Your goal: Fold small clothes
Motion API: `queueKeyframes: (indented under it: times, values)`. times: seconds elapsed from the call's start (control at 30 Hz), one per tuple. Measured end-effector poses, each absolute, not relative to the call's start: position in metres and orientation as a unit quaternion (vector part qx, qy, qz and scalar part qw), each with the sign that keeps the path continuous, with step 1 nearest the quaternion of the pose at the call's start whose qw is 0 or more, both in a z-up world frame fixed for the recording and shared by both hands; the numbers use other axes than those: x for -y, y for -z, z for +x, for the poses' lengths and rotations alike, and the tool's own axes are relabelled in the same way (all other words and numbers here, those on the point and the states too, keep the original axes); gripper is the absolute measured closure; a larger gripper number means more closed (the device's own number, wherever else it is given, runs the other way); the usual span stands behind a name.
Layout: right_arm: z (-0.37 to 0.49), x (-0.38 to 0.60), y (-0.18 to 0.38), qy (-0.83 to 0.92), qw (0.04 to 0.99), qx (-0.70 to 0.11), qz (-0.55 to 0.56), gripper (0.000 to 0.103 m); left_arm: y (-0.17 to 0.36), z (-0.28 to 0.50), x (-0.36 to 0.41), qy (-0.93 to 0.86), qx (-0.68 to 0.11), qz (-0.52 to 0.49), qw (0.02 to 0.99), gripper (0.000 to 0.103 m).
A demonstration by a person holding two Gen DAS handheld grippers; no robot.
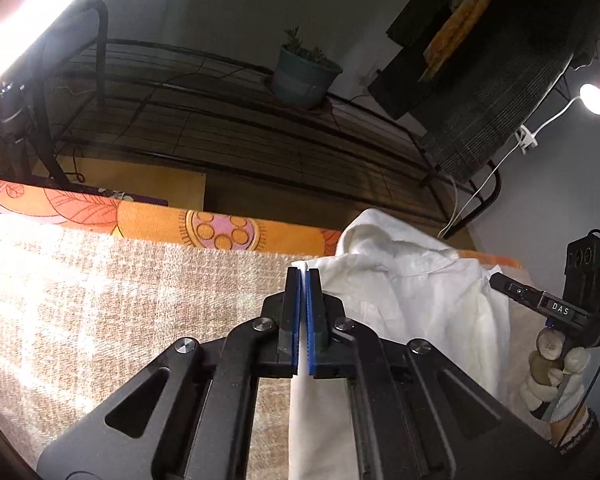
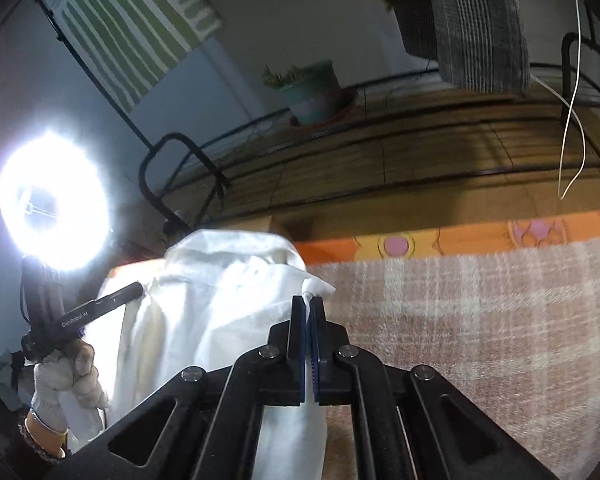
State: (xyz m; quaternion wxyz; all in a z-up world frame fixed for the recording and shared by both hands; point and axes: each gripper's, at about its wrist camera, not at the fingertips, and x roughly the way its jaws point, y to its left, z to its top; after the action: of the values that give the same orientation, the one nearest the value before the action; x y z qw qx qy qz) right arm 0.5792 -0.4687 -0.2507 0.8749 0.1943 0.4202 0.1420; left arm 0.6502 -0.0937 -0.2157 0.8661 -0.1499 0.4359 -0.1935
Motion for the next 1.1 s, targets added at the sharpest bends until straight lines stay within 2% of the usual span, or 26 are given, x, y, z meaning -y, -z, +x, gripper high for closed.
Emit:
queueKeyframes:
  times: [0.6,0.83,1.1]
  values:
    - [0.495,0.46,0.166,-0.16,0.903,-0.366,0.157,0.103,0.139,0.556,0.092,0.229,-0.388,-0.119,0.885,0.103]
    - [0.426,0.453,0.139,-0.162,0.908,-0.362,0.137,0.103,0.109,0.486,0.083,0.229,-0.367,-0.096,0.897,0.103]
    - [0.339,0.437,0.14,-0.166,0.907,-0.372,0.111,0.103,0.111,0.384,0.075,0.23,-0.36,-0.075,0.901,0.103]
